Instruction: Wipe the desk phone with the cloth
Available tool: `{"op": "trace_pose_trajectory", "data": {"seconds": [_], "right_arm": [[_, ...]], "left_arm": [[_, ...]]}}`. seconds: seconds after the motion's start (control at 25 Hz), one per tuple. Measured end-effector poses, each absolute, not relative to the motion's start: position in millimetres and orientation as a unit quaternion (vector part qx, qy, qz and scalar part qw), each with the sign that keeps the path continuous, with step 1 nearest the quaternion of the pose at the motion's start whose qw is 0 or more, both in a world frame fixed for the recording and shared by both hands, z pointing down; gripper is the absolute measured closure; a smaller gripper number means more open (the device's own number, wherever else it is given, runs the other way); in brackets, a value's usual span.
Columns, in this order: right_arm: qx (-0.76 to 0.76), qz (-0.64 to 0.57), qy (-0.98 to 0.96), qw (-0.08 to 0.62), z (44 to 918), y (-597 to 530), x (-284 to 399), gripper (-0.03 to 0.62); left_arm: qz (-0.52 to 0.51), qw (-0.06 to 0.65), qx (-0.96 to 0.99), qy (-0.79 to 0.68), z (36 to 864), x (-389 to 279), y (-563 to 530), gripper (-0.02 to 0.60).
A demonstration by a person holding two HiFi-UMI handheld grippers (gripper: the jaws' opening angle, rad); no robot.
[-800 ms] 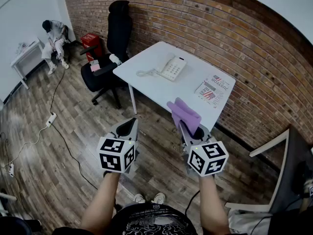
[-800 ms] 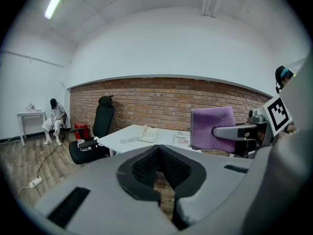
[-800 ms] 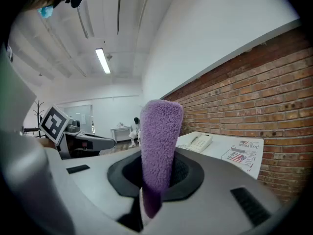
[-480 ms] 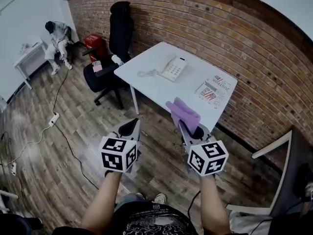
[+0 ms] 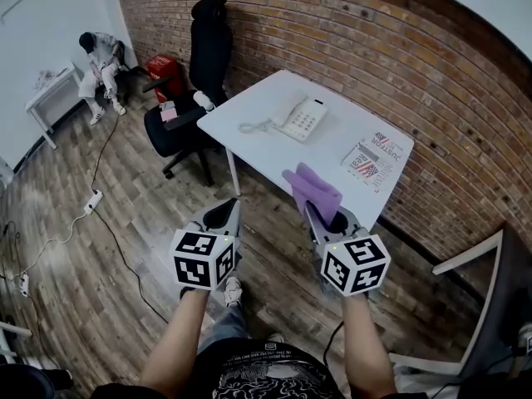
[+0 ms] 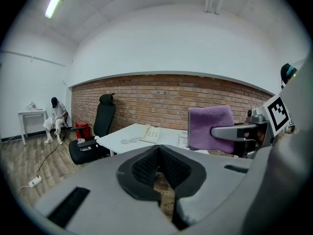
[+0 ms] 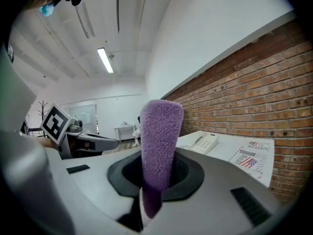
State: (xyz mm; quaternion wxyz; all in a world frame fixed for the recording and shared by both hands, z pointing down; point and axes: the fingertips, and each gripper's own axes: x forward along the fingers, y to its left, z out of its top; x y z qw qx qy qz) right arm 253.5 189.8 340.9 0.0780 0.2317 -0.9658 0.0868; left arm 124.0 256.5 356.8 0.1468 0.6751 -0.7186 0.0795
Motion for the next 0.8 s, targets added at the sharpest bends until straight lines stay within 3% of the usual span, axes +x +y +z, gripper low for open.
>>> {"op": "trace_pose_trajectory", "data": {"seconds": [0.8], "right_arm": [[0.305,0.107,-0.939,0.116,357,66,93,0.551]], "left_arm": [[0.080,0.180,0.729,-0.655,377,-44,113,0.580]]}}
